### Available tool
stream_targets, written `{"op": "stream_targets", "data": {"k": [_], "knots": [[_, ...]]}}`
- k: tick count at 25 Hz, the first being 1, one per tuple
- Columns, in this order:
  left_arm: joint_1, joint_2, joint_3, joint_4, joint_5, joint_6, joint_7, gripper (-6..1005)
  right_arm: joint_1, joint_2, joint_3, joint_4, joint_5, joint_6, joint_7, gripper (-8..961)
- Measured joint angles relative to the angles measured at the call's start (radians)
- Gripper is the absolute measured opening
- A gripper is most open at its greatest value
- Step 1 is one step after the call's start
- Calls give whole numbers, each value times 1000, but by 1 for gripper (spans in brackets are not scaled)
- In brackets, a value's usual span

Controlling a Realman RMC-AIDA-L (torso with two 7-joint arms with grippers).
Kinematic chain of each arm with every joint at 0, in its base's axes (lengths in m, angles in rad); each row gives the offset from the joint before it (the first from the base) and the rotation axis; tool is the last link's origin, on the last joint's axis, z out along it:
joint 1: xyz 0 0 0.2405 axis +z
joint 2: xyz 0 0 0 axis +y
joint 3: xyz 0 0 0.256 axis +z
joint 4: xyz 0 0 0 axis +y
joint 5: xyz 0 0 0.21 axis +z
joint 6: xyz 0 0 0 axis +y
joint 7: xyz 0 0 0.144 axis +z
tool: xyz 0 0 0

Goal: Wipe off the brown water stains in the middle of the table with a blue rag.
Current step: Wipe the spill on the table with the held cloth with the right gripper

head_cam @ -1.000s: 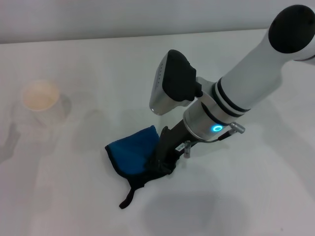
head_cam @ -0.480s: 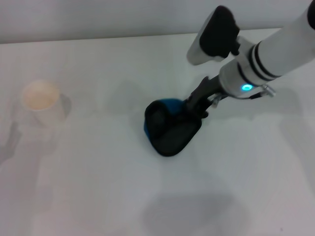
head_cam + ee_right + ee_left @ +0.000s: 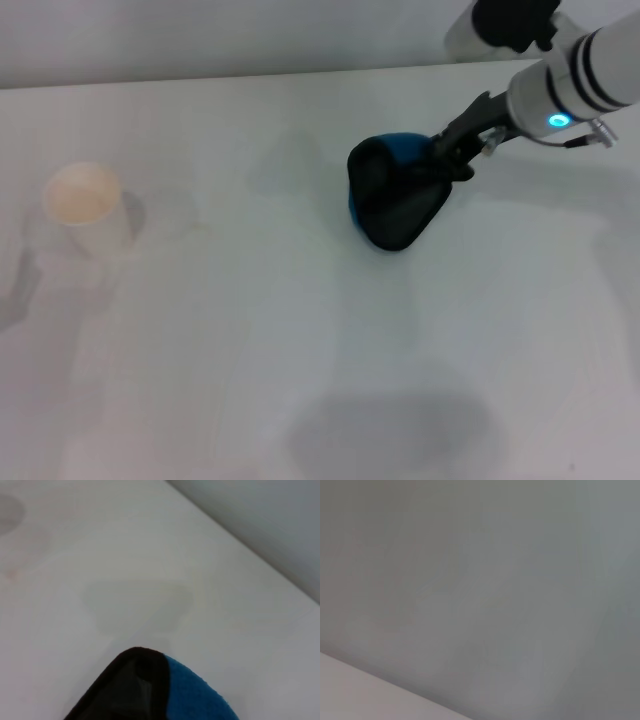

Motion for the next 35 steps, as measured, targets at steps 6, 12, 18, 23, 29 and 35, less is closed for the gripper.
{"op": "stream_targets", "data": {"k": [6,12,18,23,29,35], "knots": [[-1,0,0,0,-2,1,0,888,-38,-4,74,-103,-65,42,11,40],[-10,0,0,0,-2,2,0,888,-52,-4,95,-145,-87,110,13,41],[-13,-1,0,0,-2,2,0,888,-58,14,3,-94,-55,113,15,42],[-12,-2,0,0,-2,2,0,888,-61,15,-91,-55,30,95,16,43],[-10,-3,0,0,-2,2,0,888,-63,15,-105,-53,67,83,15,44],[-6,-3,0,3,-2,2,0,888,-76,13,-105,-60,67,83,6,97]]}}
